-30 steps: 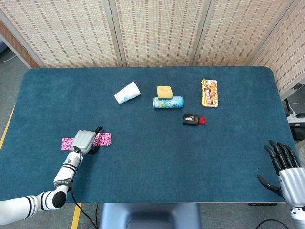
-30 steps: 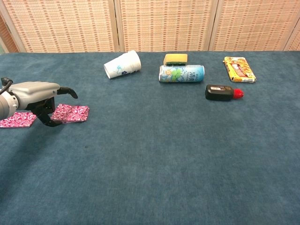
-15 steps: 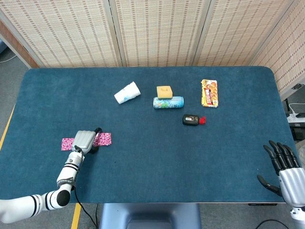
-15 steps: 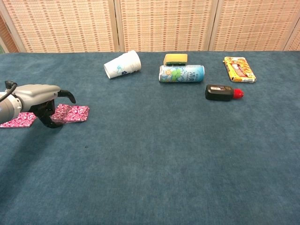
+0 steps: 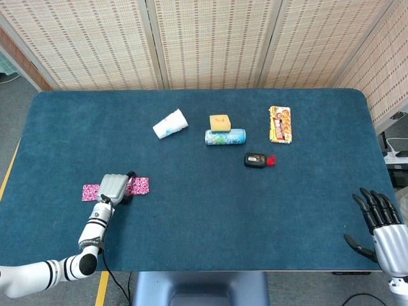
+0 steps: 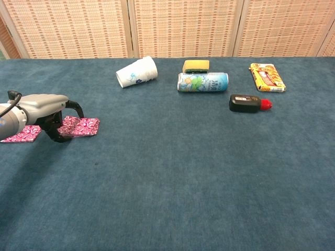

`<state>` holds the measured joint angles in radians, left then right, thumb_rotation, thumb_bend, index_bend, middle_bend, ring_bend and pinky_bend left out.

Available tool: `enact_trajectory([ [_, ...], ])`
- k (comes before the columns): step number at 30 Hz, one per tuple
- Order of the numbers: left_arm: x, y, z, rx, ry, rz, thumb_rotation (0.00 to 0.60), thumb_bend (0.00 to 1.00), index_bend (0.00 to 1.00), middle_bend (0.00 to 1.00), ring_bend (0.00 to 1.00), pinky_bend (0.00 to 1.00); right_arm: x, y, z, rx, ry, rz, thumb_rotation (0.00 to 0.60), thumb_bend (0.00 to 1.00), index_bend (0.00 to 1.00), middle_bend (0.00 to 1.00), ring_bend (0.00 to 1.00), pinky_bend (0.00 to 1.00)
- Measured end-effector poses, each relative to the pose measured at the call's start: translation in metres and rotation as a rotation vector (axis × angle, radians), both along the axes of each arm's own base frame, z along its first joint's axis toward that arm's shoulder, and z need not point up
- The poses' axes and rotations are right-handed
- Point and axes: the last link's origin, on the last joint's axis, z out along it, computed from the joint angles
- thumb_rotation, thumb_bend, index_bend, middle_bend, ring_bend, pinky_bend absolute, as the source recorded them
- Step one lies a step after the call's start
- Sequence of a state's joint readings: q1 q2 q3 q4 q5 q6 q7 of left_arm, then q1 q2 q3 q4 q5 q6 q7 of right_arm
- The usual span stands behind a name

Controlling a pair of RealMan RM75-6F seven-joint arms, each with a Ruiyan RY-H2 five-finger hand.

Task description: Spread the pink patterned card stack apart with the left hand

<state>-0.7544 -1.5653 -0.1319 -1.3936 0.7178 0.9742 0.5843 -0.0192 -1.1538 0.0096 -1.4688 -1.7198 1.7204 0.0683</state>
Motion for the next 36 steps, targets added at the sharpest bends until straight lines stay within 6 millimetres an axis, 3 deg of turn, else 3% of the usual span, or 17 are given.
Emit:
enact_trajectory([
  [17,0.004,0.000,-0.003,0.012,-0.017,0.003,0.600,0.31,0.25,1.00,1.00,1.00,0.000,0.000,0.000,0.003,0.001,-0.003,0.600,0.13,0.09,0.03,0.00,0.10],
  [36,0.013,-0.002,-0.006,0.001,-0.062,-0.005,0.600,0.34,0.34,1.00,1.00,1.00,0.000,0.000,0.001,-0.001,-0.003,-0.001,0.600,0.13,0.09,0.03,0.00,0.10],
])
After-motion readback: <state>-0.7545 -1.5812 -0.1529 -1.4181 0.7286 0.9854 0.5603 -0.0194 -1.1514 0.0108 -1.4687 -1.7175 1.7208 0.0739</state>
